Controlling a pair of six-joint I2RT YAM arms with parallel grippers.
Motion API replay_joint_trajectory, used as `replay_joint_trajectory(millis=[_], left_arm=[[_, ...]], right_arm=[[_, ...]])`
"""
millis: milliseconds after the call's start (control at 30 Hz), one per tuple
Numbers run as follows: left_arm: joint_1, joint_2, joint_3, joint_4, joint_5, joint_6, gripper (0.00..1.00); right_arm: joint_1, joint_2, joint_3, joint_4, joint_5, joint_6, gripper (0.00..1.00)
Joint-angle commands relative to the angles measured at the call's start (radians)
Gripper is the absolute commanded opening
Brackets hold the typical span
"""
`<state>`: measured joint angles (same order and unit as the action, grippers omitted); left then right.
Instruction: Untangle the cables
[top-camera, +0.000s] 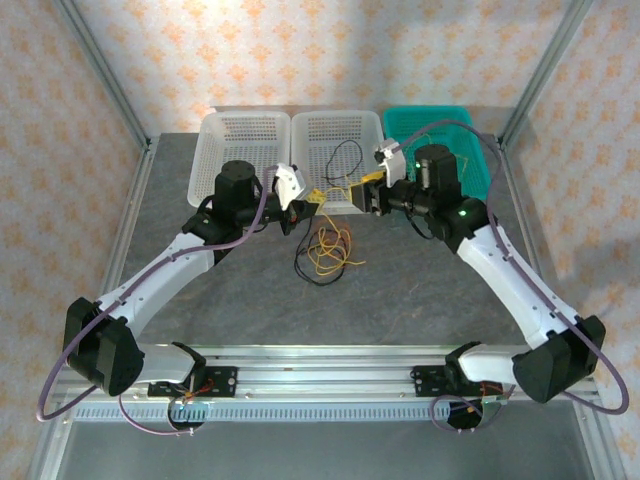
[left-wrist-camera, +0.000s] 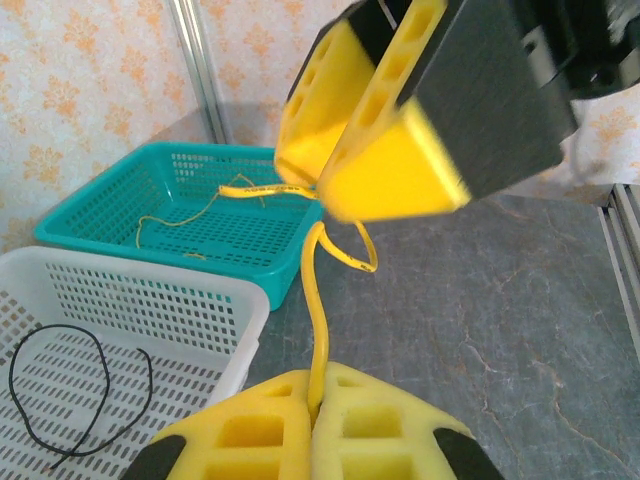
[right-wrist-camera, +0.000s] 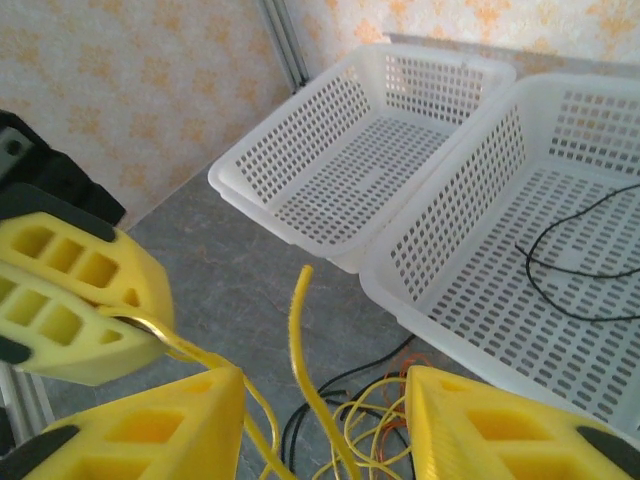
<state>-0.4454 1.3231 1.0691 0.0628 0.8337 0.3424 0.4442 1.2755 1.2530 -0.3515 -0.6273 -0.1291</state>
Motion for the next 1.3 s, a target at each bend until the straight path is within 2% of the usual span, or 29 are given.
replay_joint_trajectory(millis=[0,500,800,833,933,1000,1033,1067,1167,1267], left_arm=[[-0.010,0.001,0.036,0.002,0.026,0.015,0.00],[-0.010,0.010,0.019,0.062,0.044,-0.029,0.00],[-0.012,0.044,0.016,0.270,0.017,-0.218,0.02],[-0.013,0.054,0.021,0.300,-0.001,-0.251,0.13],[-0.013,0.082,0.030,0.390,-0.071,-0.345,0.54],[-0.014,0.093,0.047,0.396,-0.133,-0.368,0.69],[-0.013,0.097,0.052,0.388,-0.167,-0.369,0.94],[-0.013,0.096,0.054,0.381,-0.205,-0.371,0.99],[-0.011,0.076,0.038,0.381,-0.277,-0.376,0.99],[-0.010,0.047,0.014,0.361,-0.336,-0.387,0.99]], right_arm=[[0.001,0.012,-0.004,-0.007,0.020,-0.002,0.42],[0.002,-0.018,-0.035,0.002,0.018,0.014,0.17],[-0.004,-0.045,-0.037,0.040,0.096,0.092,0.00],[-0.009,-0.047,-0.035,0.053,0.107,0.113,0.00],[-0.038,-0.046,-0.028,0.084,0.131,0.180,0.00],[-0.058,-0.045,-0.018,0.088,0.182,0.216,0.00],[-0.070,-0.045,-0.016,0.088,0.222,0.231,0.00],[-0.082,-0.047,-0.017,0.088,0.261,0.243,0.00],[-0.137,-0.041,-0.026,0.086,0.369,0.289,0.00],[-0.221,-0.022,-0.032,0.083,0.408,0.346,0.00]])
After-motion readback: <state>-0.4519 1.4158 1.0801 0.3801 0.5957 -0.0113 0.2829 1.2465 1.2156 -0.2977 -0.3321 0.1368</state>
